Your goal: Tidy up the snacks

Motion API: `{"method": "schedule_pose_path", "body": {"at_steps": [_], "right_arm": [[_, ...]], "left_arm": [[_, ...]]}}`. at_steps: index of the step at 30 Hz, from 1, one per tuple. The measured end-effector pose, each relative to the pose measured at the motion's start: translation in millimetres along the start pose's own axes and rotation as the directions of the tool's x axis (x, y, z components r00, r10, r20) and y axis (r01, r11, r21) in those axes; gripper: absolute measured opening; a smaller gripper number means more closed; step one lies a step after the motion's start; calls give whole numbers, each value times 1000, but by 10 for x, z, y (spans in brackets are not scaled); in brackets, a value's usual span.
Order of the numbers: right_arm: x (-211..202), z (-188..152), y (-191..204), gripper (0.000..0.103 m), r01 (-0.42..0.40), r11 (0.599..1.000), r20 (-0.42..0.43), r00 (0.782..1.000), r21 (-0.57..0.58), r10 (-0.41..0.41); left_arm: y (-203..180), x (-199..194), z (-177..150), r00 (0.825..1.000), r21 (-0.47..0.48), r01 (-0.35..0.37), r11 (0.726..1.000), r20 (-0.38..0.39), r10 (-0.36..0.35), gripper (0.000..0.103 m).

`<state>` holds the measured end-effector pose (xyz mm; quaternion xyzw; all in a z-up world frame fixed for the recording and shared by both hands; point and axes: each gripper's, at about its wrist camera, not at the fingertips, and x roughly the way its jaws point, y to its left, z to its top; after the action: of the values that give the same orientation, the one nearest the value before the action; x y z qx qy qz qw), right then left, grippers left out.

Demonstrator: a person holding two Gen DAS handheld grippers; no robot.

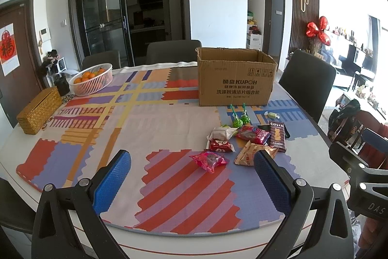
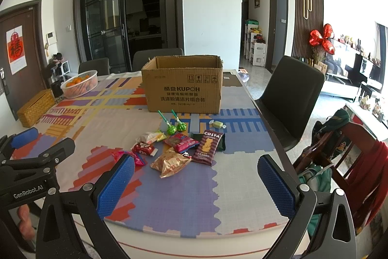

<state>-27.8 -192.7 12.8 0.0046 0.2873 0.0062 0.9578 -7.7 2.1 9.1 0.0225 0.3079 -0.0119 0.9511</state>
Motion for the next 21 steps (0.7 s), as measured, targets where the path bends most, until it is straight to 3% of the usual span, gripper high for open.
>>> {"method": "schedule_pose_path", "body": {"at_steps": [21], "right_arm": [[1,-7,1,102,0,1000,-1,1000,-1,0]], "left_arm": [[2,4,-4,1000,-2,4,1000,-1,-4,103]]}}
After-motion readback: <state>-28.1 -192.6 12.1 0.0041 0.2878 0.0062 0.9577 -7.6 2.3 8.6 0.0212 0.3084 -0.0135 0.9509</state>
